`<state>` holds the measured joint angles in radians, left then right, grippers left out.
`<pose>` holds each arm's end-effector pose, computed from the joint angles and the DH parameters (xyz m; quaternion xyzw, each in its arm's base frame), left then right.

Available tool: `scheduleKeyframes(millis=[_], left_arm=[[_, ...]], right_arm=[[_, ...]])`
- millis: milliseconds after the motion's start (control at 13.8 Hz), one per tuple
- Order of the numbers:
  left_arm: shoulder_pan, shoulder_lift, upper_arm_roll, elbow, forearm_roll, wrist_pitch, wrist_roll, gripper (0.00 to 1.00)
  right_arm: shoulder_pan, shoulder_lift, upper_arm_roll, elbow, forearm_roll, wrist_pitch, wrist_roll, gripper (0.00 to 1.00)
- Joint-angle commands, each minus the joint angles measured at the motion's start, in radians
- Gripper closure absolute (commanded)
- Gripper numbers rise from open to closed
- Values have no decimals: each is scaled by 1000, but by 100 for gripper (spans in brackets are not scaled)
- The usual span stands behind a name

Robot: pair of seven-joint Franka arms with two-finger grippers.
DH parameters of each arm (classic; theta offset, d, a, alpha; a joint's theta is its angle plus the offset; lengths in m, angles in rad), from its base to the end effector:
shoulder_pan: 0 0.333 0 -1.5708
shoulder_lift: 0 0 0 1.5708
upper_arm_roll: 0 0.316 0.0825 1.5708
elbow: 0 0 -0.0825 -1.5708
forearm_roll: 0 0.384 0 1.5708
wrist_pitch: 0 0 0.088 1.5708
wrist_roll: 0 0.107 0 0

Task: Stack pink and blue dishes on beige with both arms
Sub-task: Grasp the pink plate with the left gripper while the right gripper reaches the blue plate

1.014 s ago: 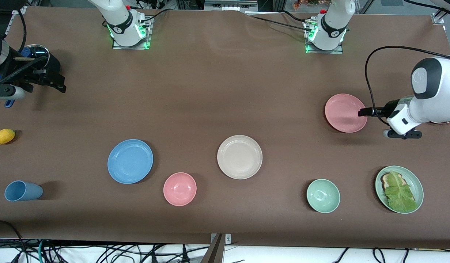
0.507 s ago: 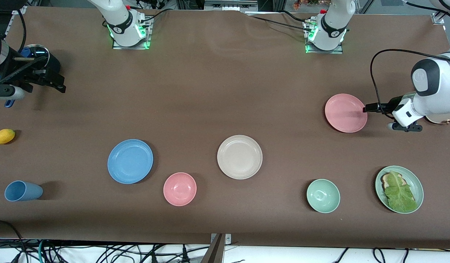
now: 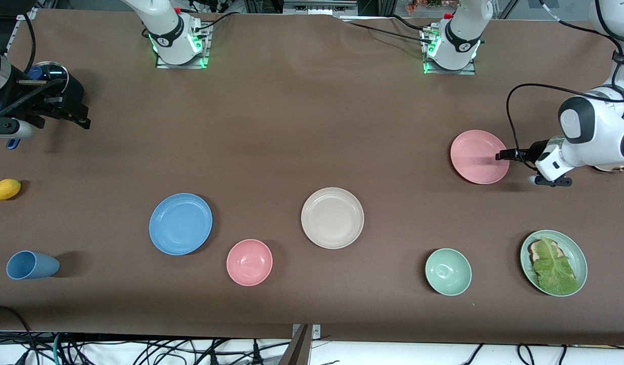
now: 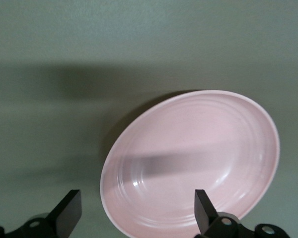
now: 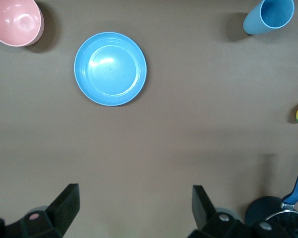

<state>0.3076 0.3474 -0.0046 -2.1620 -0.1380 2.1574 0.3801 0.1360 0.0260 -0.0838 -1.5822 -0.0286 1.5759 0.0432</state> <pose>0.5024 0.1512 0.2105 0.9833 0.0097 -0.1477 0.1062 0.5613 0.0269 0.6051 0.9997 0.0048 -0.0154 0.0161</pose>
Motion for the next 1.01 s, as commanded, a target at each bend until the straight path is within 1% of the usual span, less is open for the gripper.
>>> scheduleKeyframes(millis=[0, 217, 362, 434, 507, 579, 652, 724, 796, 941], left_arm=[[8, -14, -3, -56, -32, 70, 54, 0], [10, -15, 0, -107, -77, 151, 117, 0], [11, -11, 0, -119, -83, 168, 125, 0], [11, -7, 0, -119, -83, 173, 125, 2], [11, -5, 0, -119, -83, 177, 125, 19], [11, -5, 2, -119, -83, 177, 125, 52], [11, -5, 2, -117, -83, 177, 125, 82], [11, -5, 2, -117, -83, 173, 123, 100], [10, -7, 2, -117, -83, 167, 123, 100], [10, -7, 2, -117, -83, 164, 125, 100]], right_arm=[[-7, 49, 4, 21, 12, 30, 7, 0], [-6, 120, 4, 22, 9, 93, 7, 0], [-4, 159, 4, 21, 10, 121, 7, 0], [-3, 187, 4, 21, 10, 136, 7, 0], [-3, 210, 4, 21, 10, 148, 7, 0], [-4, 216, 4, 21, 12, 162, 7, 0], [-7, 219, 6, 16, 10, 182, -9, 0], [-9, 230, 4, 16, 15, 193, -9, 0], [-7, 239, 6, 18, 10, 200, -9, 0], [2, 302, 6, 10, 13, 246, -9, 0]])
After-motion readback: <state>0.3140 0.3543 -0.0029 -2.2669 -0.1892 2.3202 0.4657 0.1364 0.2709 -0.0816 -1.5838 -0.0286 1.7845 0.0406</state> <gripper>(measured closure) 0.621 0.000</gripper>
